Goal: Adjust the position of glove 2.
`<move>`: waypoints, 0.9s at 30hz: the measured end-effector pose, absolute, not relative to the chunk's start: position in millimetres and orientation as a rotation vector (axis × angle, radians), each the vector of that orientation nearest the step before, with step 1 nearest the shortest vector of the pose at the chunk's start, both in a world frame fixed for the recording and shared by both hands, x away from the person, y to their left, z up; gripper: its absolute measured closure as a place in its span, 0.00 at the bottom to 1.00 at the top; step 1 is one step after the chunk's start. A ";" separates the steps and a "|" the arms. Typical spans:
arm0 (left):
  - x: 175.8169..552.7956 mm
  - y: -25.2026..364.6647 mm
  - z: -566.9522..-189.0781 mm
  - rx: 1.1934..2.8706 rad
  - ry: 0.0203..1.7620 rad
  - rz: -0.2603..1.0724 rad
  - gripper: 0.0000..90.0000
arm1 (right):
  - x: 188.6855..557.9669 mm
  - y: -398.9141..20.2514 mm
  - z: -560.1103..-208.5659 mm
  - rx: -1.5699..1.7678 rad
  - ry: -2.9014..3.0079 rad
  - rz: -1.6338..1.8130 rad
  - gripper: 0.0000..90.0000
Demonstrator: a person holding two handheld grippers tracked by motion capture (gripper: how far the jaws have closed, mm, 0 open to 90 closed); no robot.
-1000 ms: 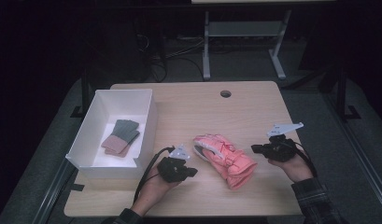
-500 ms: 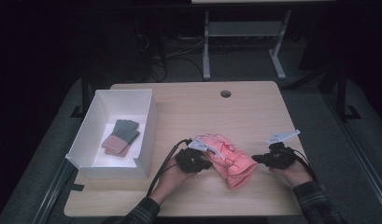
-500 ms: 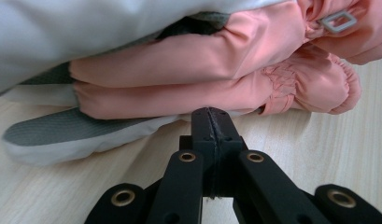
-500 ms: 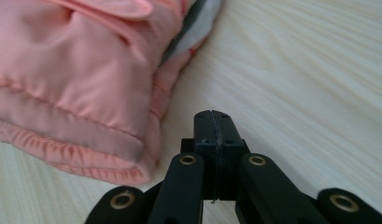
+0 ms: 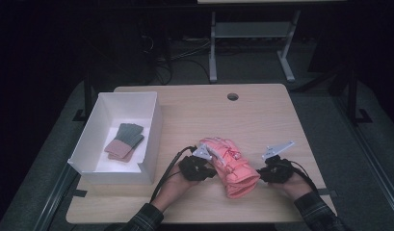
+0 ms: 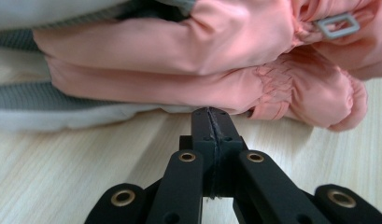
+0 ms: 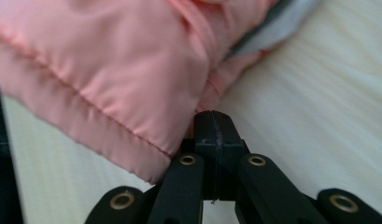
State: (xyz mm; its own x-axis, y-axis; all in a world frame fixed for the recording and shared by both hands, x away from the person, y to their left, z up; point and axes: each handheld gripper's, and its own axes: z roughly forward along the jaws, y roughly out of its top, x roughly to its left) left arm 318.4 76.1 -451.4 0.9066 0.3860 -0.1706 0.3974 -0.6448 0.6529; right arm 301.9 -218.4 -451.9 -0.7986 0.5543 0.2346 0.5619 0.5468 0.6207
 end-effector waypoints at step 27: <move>321.7 94.3 -451.0 2.354 0.569 -0.069 1.00 | 252.7 -138.9 -454.6 -0.664 -2.739 -1.112 1.00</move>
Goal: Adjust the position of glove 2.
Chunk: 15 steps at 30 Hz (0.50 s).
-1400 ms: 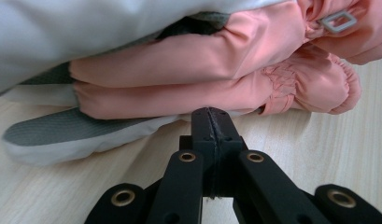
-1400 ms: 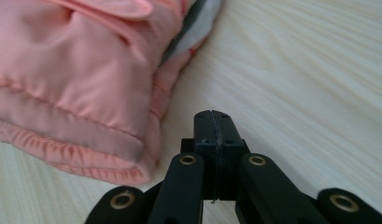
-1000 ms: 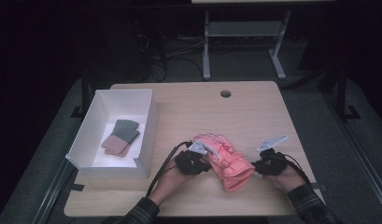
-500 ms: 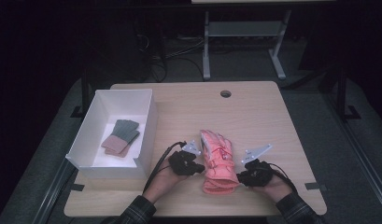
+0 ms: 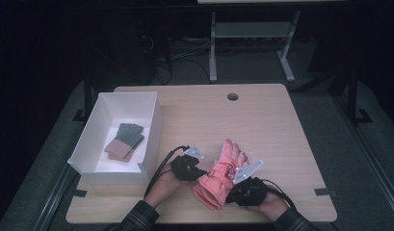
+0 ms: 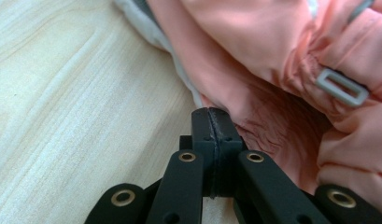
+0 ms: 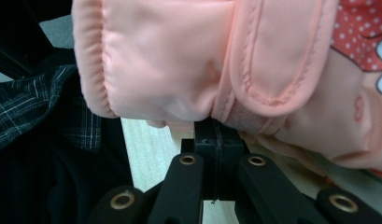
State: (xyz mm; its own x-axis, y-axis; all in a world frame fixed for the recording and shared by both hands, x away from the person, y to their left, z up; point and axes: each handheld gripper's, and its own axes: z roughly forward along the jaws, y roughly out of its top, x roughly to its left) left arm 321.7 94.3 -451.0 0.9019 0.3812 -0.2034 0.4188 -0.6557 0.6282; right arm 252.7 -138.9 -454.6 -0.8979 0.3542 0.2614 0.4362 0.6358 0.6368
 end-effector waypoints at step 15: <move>323.5 116.0 -436.1 2.319 0.661 -0.034 1.00 | 257.6 -200.6 -419.8 -0.887 -2.716 -1.343 1.00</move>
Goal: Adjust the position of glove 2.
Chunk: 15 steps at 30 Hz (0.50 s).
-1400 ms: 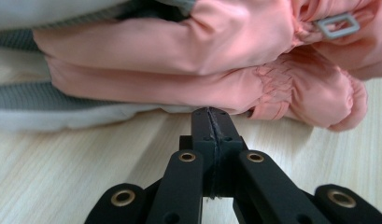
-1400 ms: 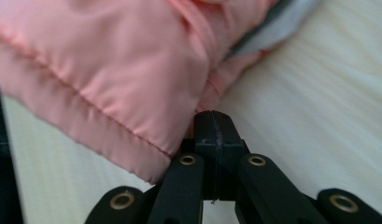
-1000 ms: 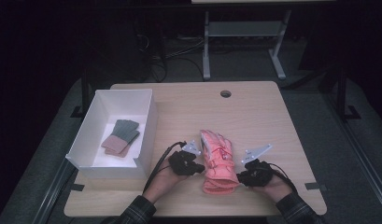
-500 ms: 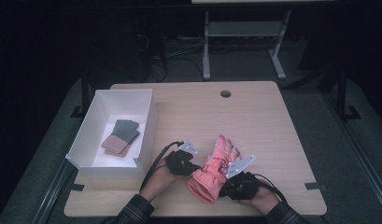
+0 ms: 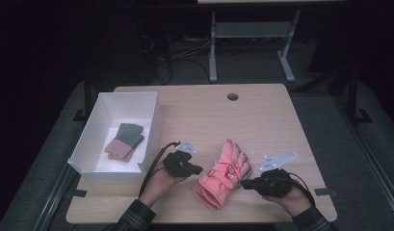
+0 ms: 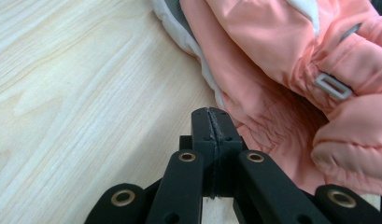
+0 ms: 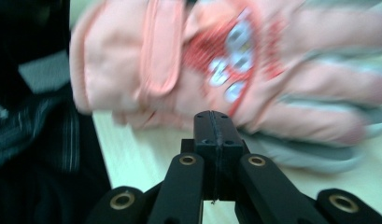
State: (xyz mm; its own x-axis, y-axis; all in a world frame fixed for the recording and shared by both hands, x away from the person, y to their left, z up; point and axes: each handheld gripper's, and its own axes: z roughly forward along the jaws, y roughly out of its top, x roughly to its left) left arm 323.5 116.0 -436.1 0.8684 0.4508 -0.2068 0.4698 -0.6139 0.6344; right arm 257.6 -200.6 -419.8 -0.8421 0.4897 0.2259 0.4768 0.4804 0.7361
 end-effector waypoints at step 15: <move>325.5 116.7 -437.0 2.329 0.663 -0.042 1.00 | 282.1 -185.0 -424.1 0.890 2.623 1.349 1.00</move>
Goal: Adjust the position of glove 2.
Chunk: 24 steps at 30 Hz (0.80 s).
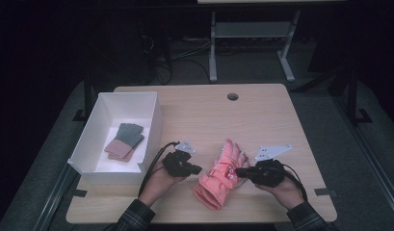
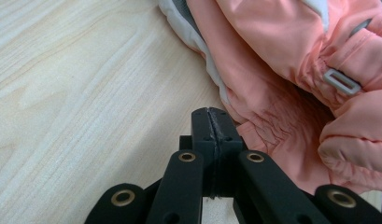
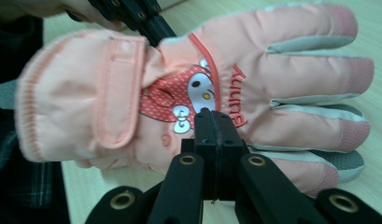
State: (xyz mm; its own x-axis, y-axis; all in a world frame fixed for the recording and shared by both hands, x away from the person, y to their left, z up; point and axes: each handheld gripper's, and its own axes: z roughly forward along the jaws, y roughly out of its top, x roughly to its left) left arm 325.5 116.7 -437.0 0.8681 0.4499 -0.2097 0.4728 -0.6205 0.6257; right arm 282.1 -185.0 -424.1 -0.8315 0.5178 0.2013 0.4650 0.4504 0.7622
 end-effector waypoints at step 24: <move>325.6 113.6 -410.6 2.281 0.682 0.006 0.77 | 286.6 -160.2 -445.5 0.937 2.682 1.129 1.00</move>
